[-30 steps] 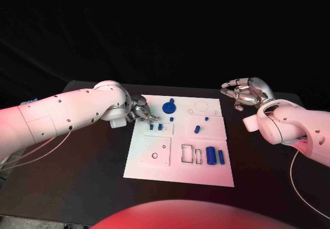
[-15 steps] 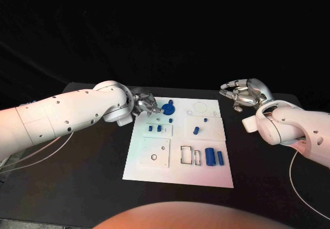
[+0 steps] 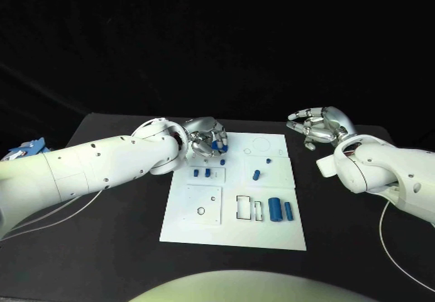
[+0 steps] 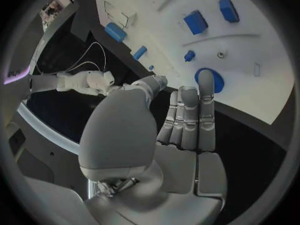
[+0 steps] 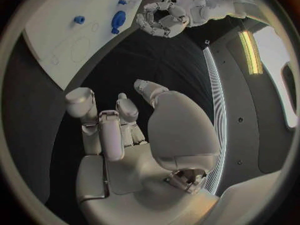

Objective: Assemble the parts on the task board

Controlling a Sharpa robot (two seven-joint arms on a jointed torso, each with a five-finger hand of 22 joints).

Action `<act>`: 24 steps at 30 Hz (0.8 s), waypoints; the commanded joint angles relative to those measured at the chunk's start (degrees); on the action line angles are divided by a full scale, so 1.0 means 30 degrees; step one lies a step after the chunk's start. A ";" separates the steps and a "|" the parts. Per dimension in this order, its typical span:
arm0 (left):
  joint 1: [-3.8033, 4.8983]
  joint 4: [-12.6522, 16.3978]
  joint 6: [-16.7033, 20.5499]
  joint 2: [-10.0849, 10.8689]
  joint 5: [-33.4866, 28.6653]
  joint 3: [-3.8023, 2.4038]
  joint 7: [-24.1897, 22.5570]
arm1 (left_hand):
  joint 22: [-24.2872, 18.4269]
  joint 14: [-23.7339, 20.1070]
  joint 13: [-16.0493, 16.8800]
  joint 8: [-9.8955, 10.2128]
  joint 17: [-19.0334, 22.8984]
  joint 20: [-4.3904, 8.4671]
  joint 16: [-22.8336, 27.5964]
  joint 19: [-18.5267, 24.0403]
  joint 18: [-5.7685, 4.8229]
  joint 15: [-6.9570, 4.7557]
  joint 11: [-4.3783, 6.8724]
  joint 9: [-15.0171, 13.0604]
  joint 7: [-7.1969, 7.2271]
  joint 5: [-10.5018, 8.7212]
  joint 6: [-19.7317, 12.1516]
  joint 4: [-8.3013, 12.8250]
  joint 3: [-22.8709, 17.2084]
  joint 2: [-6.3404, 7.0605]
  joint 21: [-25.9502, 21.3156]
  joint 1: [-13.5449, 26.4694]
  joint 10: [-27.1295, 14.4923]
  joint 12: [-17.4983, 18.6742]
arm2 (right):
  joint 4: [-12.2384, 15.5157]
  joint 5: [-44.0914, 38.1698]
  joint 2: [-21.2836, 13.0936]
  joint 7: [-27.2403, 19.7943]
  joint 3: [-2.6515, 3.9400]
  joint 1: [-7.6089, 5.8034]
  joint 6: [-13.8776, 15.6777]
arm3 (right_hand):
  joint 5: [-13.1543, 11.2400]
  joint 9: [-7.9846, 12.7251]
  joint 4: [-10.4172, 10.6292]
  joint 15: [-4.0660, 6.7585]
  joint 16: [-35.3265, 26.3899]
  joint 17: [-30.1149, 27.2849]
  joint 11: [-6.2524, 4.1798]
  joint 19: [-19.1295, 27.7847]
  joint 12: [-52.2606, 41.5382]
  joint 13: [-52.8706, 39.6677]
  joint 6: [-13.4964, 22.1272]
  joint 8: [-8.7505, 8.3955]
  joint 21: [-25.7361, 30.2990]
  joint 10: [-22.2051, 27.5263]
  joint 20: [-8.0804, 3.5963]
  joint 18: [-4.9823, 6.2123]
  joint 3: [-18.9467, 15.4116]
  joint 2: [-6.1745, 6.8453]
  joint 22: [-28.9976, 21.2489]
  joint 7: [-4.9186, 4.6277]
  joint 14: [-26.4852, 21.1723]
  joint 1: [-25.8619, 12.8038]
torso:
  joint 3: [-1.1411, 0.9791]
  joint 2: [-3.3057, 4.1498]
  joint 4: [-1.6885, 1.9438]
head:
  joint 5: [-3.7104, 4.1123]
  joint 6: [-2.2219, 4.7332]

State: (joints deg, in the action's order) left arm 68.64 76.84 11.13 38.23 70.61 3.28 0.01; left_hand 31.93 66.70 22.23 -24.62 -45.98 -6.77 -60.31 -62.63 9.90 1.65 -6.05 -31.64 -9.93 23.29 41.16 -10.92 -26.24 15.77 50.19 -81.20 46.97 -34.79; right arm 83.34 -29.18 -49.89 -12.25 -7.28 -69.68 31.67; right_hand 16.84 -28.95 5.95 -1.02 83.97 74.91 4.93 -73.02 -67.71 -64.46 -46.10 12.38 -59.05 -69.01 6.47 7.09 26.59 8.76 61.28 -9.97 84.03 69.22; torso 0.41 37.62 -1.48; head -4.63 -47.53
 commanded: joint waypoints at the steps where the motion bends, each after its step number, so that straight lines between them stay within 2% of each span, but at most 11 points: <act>1: -0.0121 -0.0306 0.0389 -0.0333 0.3141 0.0060 -0.2161 | 0.0040 -0.0148 -0.0542 0.0223 0.0248 0.0005 -0.0083 0.0108 0.0201 0.0062 -0.0069 0.0392 0.0005 -0.0164 -0.0065 0.0164 0.0042 0.0069 -0.0009 -0.0137 -0.0246 0.0480 | -0.0016 -0.0060 0.0027 -0.0289 0.0001 0.0027 -0.0242 | 0.0105 0.0019 0.0064 0.0178 -0.0114 0.0550 0.0001 0.0159 0.0281 0.0303 0.0119 0.0085 0.0207 0.0258 -0.0030 0.0159 0.0034 -0.0005 -0.0169 -0.0012 0.0821 -0.0157 | 0.0005 0.0015 -0.0032 | 0.0025 0.0058; 8: -0.0245 -0.0775 -0.0550 -0.0758 0.4831 0.0157 -0.1870 | 0.0308 0.0241 -0.1477 0.0495 -0.0105 -0.0057 -0.1122 0.0021 0.0203 0.0109 -0.0136 0.1127 0.0104 -0.0203 0.0505 0.0428 0.0048 0.0011 0.0364 -0.0312 -0.0195 0.1071 | -0.0022 -0.0112 0.0036 -0.0416 0.0001 0.0040 -0.0194 | 0.0103 0.0035 0.0052 0.0188 -0.0454 0.0009 -0.0004 0.0497 0.0723 0.0779 0.0170 0.0134 0.0891 0.0575 -0.0036 0.0287 0.0082 0.0012 -0.0729 -0.0010 0.0650 -0.0122 | -0.0023 0.0034 0.0006 | 0.0058 0.0139; 10: -0.0256 -0.0854 -0.0813 -0.0823 0.5144 0.0167 -0.1726 | 0.0333 0.0303 -0.1544 0.0524 -0.0207 -0.0064 -0.1242 0.0024 0.0202 0.0118 -0.0145 0.1183 0.0105 -0.0211 0.0528 0.0446 0.0058 0.0028 0.0395 -0.0309 -0.0199 0.1113 | -0.0031 -0.0121 0.0047 -0.0547 0.0001 0.0042 -0.0176 | 0.0091 0.0056 0.0056 0.0214 -0.1042 -0.0869 -0.0013 0.1049 0.1606 0.1746 0.0236 0.0198 0.2029 0.1234 -0.0035 0.0482 0.0142 0.0046 -0.1660 -0.0008 0.0371 -0.0112 | -0.0033 0.0029 0.0022 | 0.0070 0.0101; 11: -0.0261 -0.0889 -0.0957 -0.0855 0.5303 0.0171 -0.1652 | 0.0378 0.0443 -0.1644 0.0569 -0.0404 -0.0076 -0.1478 0.0018 0.0201 0.0129 -0.0152 0.1272 0.0105 -0.0226 0.0566 0.0456 0.0080 0.0034 0.0458 -0.0283 -0.0171 0.1158 | -0.0038 -0.0125 0.0056 -0.0638 0.0001 0.0042 -0.0169 | 0.0087 0.0072 0.0076 0.0199 -0.2127 -0.2410 -0.0003 0.2160 0.3260 0.3464 0.0327 0.0240 0.4091 0.2539 -0.0044 0.0860 0.0251 0.0078 -0.3357 -0.0020 -0.0200 -0.0105 | -0.0035 0.0025 0.0020 | 0.0072 0.0087; 12: -0.0264 -0.0924 -0.1147 -0.0895 0.5482 0.0174 -0.1559 | 0.0415 0.0524 -0.1710 0.0598 -0.0501 -0.0084 -0.1625 0.0008 0.0201 0.0134 -0.0153 0.1333 0.0103 -0.0235 0.0593 0.0466 0.0098 0.0039 0.0510 -0.0269 -0.0140 0.1180 | -0.0046 -0.0117 0.0068 -0.0752 0.0001 0.0043 -0.0174 | 0.0081 0.0072 0.0069 0.0181 -0.4856 -0.5973 0.0062 0.3342 0.5603 0.5840 0.0493 0.0327 0.6352 0.4258 0.0044 0.1091 0.0463 0.0135 -0.5059 -0.0100 -0.1684 -0.0052 | -0.0036 0.0023 0.0010 | 0.0078 0.0064; 13: -0.0266 -0.0945 -0.1279 -0.0922 0.5578 0.0176 -0.1494 | 0.0448 0.0619 -0.1767 0.0622 -0.0633 -0.0089 -0.1783 -0.0001 0.0202 0.0137 -0.0153 0.1386 0.0107 -0.0246 0.0620 0.0471 0.0117 0.0043 0.0557 -0.0250 -0.0105 0.1195 | -0.0052 -0.0100 0.0075 -0.0831 0.0001 0.0043 -0.0183 | 0.0074 0.0048 0.0062 0.0113 -0.5785 -0.7033 0.0076 0.3507 0.5971 0.6159 0.0528 0.0396 0.6713 0.4461 0.0055 0.1110 0.0543 0.0149 -0.5275 -0.0120 -0.2188 -0.0030 | -0.0034 0.0029 0.0008 | 0.0084 0.0065; 14: -0.0268 -0.0972 -0.1436 -0.0953 0.5686 0.0177 -0.1414 | 0.0468 0.0655 -0.1801 0.0635 -0.0673 -0.0093 -0.1857 -0.0005 0.0203 0.0139 -0.0152 0.1418 0.0116 -0.0255 0.0637 0.0473 0.0128 0.0044 0.0587 -0.0239 -0.0085 0.1203 | -0.0062 -0.0059 0.0087 -0.0937 0.0001 0.0044 -0.0193 | 0.0084 -0.0001 0.0048 -0.0015 -0.8360 -0.9876 0.0197 0.3977 0.6794 0.6839 0.0647 0.0530 0.7516 0.4931 0.0149 0.1098 0.0731 0.0167 -0.5758 -0.0182 -0.3681 0.0021 | -0.0024 0.0021 0.0008 | 0.0094 0.0055; 15: -0.0269 -0.0999 -0.1584 -0.0986 0.5795 0.0179 -0.1333 | 0.0489 0.0694 -0.1835 0.0647 -0.0721 -0.0096 -0.1934 -0.0009 0.0203 0.0140 -0.0151 0.1449 0.0123 -0.0265 0.0656 0.0477 0.0139 0.0046 0.0616 -0.0229 -0.0062 0.1210 | -0.0073 0.0012 0.0100 -0.1048 0.0001 0.0044 -0.0199 | 0.0070 -0.0052 0.0021 -0.0128 -1.0156 -1.1630 0.0239 0.4242 0.7385 0.7450 0.0658 0.0700 0.8147 0.5102 0.0225 0.1121 0.0843 0.0197 -0.6173 -0.0245 -0.4606 0.0045 | -0.0019 0.0011 0.0012 | 0.0097 0.0042; 21: -0.0273 -0.1253 -0.2053 -0.1210 0.6201 0.0183 -0.0909 | 0.0689 0.1063 -0.2093 0.0728 -0.1219 -0.0111 -0.2613 -0.0059 0.0204 0.0145 -0.0143 0.1684 0.0126 -0.0368 0.0803 0.0494 0.0242 0.0038 0.0881 -0.0151 0.0071 0.1259 | -0.0130 0.0456 0.0146 -0.1548 0.0000 0.0044 -0.0150 | 0.0128 -0.0080 -0.0186 -0.0574 -1.2693 -1.2340 0.0700 0.5299 0.9285 0.9606 0.1229 0.0979 1.0209 0.6113 0.0736 0.1045 0.1142 0.0196 -0.7568 -0.0631 -0.6070 0.0171 | -0.0023 0.0013 0.0000 | 0.0096 0.0026; 24: -0.0274 -0.1426 -0.2274 -0.1356 0.6329 0.0185 -0.0732 | 0.0768 0.1094 -0.2133 0.0733 -0.1243 -0.0112 -0.2691 -0.0090 0.0196 0.0143 -0.0139 0.1719 0.0127 -0.0372 0.0840 0.0503 0.0245 0.0024 0.0958 -0.0157 0.0101 0.1261 | -0.0142 0.0606 0.0158 -0.1752 0.0000 0.0044 -0.0125 | 0.0155 -0.0142 -0.0262 -0.0720 -1.3966 -1.2681 0.0840 0.5400 0.9876 1.0659 0.1482 0.1234 1.1056 0.6328 0.0898 0.1075 0.1142 0.0151 -0.8263 -0.0738 -0.6290 0.0134 | -0.0011 0.0025 -0.0022 | 0.0118 -0.0012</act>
State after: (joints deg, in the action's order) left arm 67.83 72.69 6.88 34.46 87.46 3.85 -3.29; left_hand 34.17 69.61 15.88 -22.63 -49.67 -6.90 -68.00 -62.77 9.84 2.06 -6.45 -26.53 -9.52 22.39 43.45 -9.55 -25.77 15.74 52.87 -81.67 47.03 -31.22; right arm 82.94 -28.34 -49.47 -15.23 -7.29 -69.57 31.69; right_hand 17.09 -29.35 5.21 -3.31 42.61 37.00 7.54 -56.93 -38.33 -32.91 -41.98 15.92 -26.23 -50.25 9.05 9.78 29.85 9.07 36.78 -11.02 65.38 69.53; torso 0.34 37.67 -1.47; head -4.32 -47.50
